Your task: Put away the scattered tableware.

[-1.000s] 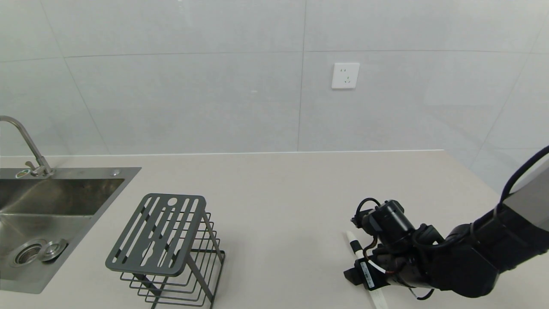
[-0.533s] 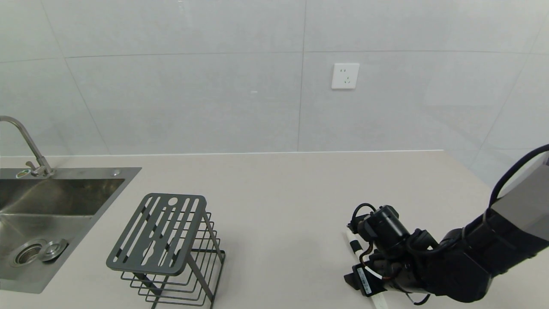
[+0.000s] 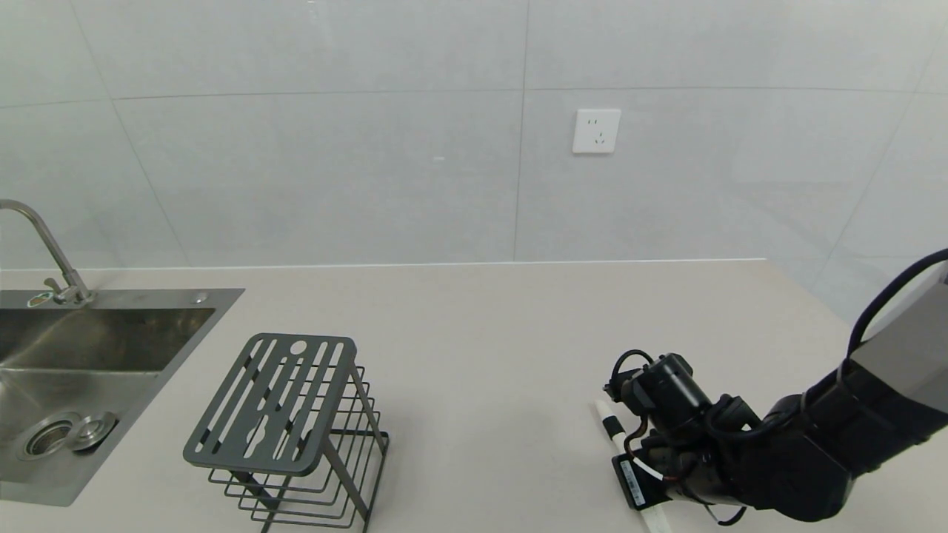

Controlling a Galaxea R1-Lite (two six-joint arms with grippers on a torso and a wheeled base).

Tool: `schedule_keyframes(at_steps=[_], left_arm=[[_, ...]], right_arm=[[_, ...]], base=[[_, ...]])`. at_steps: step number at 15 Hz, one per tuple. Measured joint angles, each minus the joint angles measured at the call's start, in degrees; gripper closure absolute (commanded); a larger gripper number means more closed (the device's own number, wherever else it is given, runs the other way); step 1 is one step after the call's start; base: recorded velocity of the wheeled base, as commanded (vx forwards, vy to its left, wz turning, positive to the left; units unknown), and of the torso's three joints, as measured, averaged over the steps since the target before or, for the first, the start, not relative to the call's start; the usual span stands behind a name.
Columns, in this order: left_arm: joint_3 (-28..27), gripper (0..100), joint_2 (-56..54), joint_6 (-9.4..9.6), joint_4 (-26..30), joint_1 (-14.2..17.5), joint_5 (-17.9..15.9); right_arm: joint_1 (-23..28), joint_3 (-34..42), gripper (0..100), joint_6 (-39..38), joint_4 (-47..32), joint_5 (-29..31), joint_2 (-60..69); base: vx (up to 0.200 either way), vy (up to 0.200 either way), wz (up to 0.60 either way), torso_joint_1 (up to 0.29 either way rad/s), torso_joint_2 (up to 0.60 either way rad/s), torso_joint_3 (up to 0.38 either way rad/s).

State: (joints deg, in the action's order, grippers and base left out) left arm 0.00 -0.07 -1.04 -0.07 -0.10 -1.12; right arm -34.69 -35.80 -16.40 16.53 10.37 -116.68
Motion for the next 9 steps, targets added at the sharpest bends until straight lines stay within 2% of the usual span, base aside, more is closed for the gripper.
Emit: schedule_keyframes(at_steps=[6, 9], left_arm=[[0.0, 0, 0.0, 0.00, 0.0, 0.0, 0.0], [0.0, 0, 0.0, 0.06, 0.0, 0.0, -0.1]], right_arm=[[0.4, -1.1, 100, 0.4, 3.4, -0.5, 5.7], [0.4, -1.1, 100, 1.8, 5.4, -3.1, 9.9]], base=[[0.000, 0.000, 0.00, 0.000, 0.00, 0.000], [0.000, 0.000, 0.00, 0.000, 0.00, 0.000]])
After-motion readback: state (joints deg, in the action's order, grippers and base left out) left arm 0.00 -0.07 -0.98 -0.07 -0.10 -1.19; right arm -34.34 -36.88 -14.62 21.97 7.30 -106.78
